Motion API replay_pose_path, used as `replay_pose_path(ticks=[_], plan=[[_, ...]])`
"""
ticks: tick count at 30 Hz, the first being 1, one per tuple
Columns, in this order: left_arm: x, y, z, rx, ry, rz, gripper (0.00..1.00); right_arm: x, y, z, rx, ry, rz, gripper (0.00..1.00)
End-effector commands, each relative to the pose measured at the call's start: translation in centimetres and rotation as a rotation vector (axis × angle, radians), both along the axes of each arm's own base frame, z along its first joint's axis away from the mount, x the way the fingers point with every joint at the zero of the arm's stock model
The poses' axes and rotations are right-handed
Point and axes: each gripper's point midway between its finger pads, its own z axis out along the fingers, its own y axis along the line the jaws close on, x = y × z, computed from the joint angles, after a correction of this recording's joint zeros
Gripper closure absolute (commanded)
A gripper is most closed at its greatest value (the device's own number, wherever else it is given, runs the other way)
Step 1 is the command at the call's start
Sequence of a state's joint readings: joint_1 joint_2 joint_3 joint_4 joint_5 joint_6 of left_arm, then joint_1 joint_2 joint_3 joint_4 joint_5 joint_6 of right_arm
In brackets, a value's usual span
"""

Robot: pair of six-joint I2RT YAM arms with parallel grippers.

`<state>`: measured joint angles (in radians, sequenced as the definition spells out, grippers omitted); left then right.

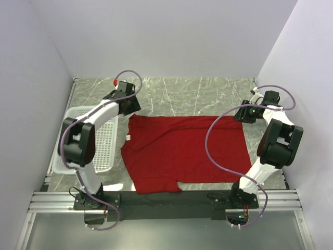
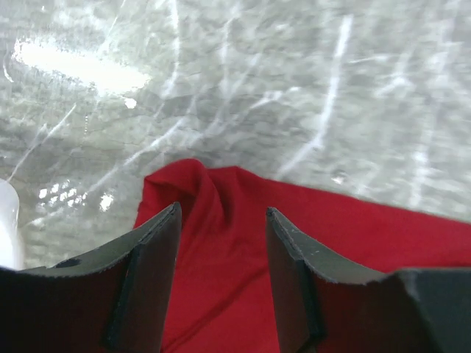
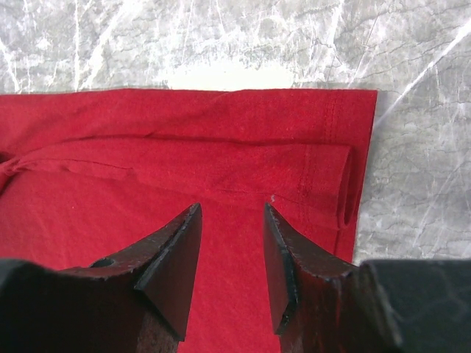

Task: Fold and stack the t-shirts
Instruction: Fold the tshirt

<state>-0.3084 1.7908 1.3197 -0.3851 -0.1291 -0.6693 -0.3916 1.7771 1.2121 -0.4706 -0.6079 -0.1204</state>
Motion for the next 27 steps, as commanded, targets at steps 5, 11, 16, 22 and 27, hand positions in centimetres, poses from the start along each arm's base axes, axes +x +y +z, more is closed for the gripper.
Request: replay_pose_path(ticks=[5, 11, 16, 22, 27], plan=[[0.9, 1.2, -1.7, 0.145, 0.067, 0.069, 0.47, 1.0, -0.5, 1.0, -0.016, -0.031, -0.005, 0.54], [1.4, 0.5, -3.7, 0.140, 0.113, 0.050, 0.52, 1.1, -0.5, 1.0, -0.015, -0.032, -0.007, 0.54], [1.7, 0.4, -4.4, 0.148, 0.122, 0.058, 0.59, 1.0, -0.5, 1.0, -0.017, -0.032, -0.007, 0.53], [2.1, 0.6, -4.2, 0.156, 0.114, 0.079, 0.66, 0.9, -0.4, 0.8, -0.013, -0.026, -0.006, 0.54], [2.0, 1.2, -4.0, 0.176, 0.107, 0.105, 0.75, 0.9, -0.4, 0.8, -0.015, -0.028, -0.005, 0.54]])
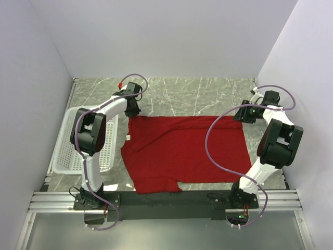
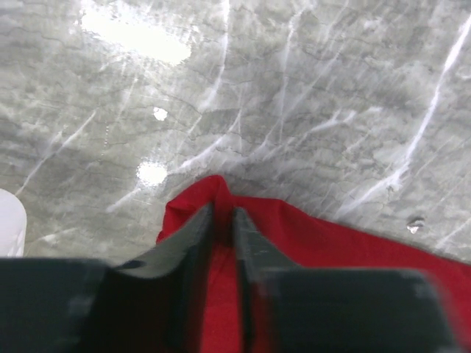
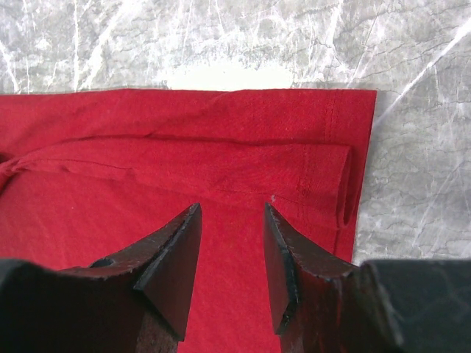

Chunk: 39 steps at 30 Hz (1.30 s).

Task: Fold and stack the t-shirts
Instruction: Fold the tshirt

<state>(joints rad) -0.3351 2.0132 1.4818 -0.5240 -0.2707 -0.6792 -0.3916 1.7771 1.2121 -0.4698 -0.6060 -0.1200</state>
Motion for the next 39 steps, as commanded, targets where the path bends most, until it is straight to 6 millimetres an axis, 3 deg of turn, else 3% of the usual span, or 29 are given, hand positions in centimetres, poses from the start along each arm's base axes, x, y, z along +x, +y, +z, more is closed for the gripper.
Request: replay_pose_path(ticks=[1, 7, 14, 18, 20, 22, 27, 29, 34, 39], plan=[[0.8, 0.4, 1.7, 0.014, -0.049, 0.046, 0.81, 0.9, -0.4, 0.8, -0.014, -0.031, -0.004, 0.54], [0.0, 1.1, 2.5, 0.016, -0.058, 0.096, 0.99, 0.9, -0.4, 0.8, -0.015, -0.031, -0.004, 0.53], [-1.3, 1.5, 3.2, -0.001, -0.058, 0.130, 0.96, 1.0, -0.6, 0.8, -0.028, -0.028, -0.004, 0.53], [-1.4, 1.8, 4.1, 0.002, -0.082, 0.139, 0.83, 1.0, -0.9, 0.8, -0.044, -0.026, -0.003, 0.53], [-1.1, 1.7, 5.4, -0.013, -0.112, 0.134, 0.71, 1.0, -1.0, 0.8, -0.052, -0.023, 0.000, 0.53], [-0.5, 1.2, 7.3, -0.044, -0.160, 0.114, 0.60, 1.1, -1.2, 1.1, -0.067, -0.028, 0.002, 0.54], [0.5, -1.1, 12.2, -0.153, -0.268, 0.013, 0.44, 1.5, -1.8, 0.9, -0.085, 0.005, 0.000, 0.53], [0.5, -1.9, 13.8, -0.196, -0.307, -0.024, 0.41, 1.5, -2.1, 0.3, -0.102, 0.039, -0.005, 0.53], [-0.9, -1.7, 18.6, -0.231, -0.453, -0.081, 0.32, 2.2, -3.3, -1.2, -0.148, 0.094, -0.035, 0.53], [-3.9, -0.4, 19.8, -0.226, -0.492, -0.095, 0.30, 3.1, -4.3, -1.7, -0.187, 0.119, -0.060, 0.54]])
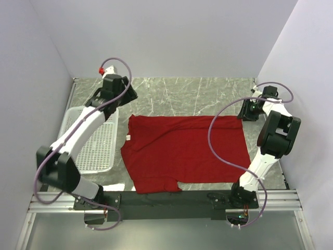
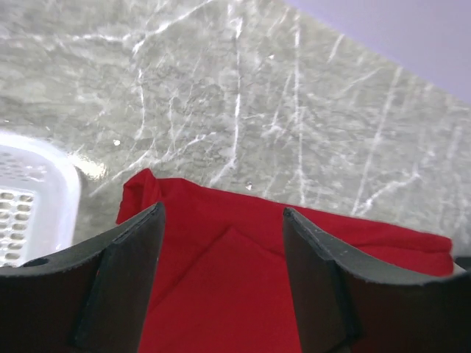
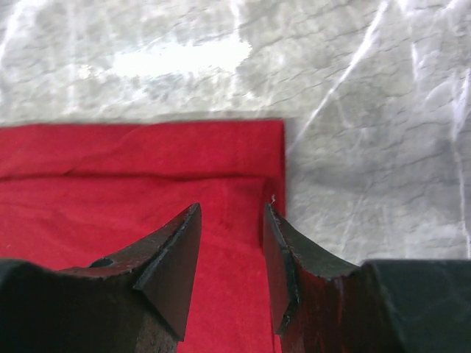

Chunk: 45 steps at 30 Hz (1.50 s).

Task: Fold and stack the t-shirts
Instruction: Fold the tshirt

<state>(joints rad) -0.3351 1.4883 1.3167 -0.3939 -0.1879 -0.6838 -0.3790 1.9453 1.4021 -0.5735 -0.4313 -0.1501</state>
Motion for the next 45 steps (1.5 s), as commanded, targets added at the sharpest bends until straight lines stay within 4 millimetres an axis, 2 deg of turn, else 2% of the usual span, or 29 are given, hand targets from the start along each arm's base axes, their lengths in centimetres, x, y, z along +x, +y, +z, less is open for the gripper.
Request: replay_pose_path(ticks=[1, 6, 14, 21, 26, 28, 33, 45], plan=[[-1.5, 0.4, 1.1, 0.003, -0.049, -0.035, 0.30, 1.0, -1.1, 0.6, -0.061, 0.002, -0.016, 0.54], [-4.5, 1.4, -0.3, 0.001, -0.027, -0.032, 0.30, 0.9, -1.3, -0.1, -0.071, 0.023, -0.023, 0.55], [-6.4, 2.1, -1.4, -0.019, -0.005, -0.009, 0.29, 0.5, -0.4, -0.6, -0.045, 0.029, 0.004, 0.60], [-6.7, 2.1, -2.2, -0.022, 0.014, -0.009, 0.29, 0.0, 0.2, -0.3, -0.037, 0.017, 0.031, 0.75], [-7.0, 2.3, -2.0, -0.023, 0.011, -0.005, 0.30, -0.6, 0.3, 0.3, -0.052, -0.002, 0.044, 0.94], [-7.2, 2.3, -2.1, -0.022, 0.012, -0.007, 0.29, -0.7, 0.3, 1.2, -0.061, -0.028, 0.053, 1.00], [-7.7, 2.2, -2.3, -0.030, 0.012, -0.021, 0.29, -1.9, 0.1, 2.7, -0.072, -0.077, 0.096, 1.00], [-8.4, 1.0, -2.7, -0.055, 0.014, -0.100, 0.30, -5.9, 1.0, 1.1, -0.119, -0.064, 0.317, 0.98]])
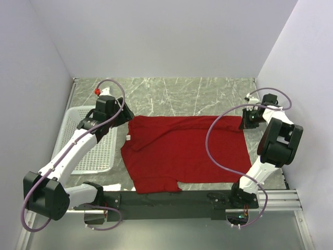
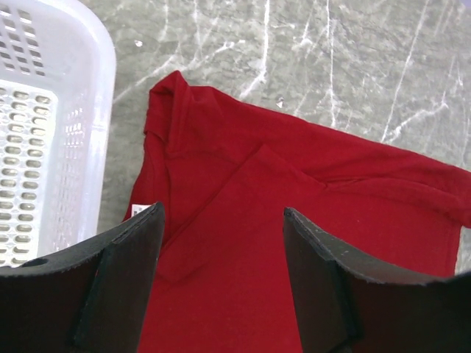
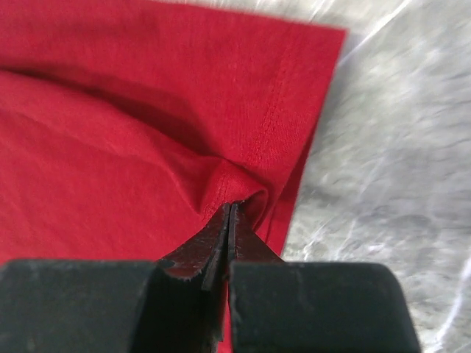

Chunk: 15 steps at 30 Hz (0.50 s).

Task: Fold and stack the t-shirts
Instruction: Fold the tshirt

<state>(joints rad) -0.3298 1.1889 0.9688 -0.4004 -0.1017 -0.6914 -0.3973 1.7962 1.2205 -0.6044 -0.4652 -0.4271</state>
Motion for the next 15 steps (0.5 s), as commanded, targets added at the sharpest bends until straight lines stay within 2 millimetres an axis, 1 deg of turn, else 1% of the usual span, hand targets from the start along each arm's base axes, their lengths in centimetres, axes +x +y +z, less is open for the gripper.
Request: replay_pose_path(ticks=[1, 6, 15], plan=[[0.0, -0.6, 1.3, -0.027, -0.052, -0.043, 0.29, -0.9, 0.2, 1.2, -0.043, -0.045, 0.103, 0.98], [-0.2, -1.1, 0.9, -0.038, -0.041, -0.071, 0.30, -2.0, 0.1, 0.6, -0.074, -0.041, 0.159, 0.98], [-0.5, -1.7, 0.0, -0.049, -0.018, -0.106, 0.30, -2.6, -1.6, 0.2, -0.163, -0.033, 0.168, 0.97]])
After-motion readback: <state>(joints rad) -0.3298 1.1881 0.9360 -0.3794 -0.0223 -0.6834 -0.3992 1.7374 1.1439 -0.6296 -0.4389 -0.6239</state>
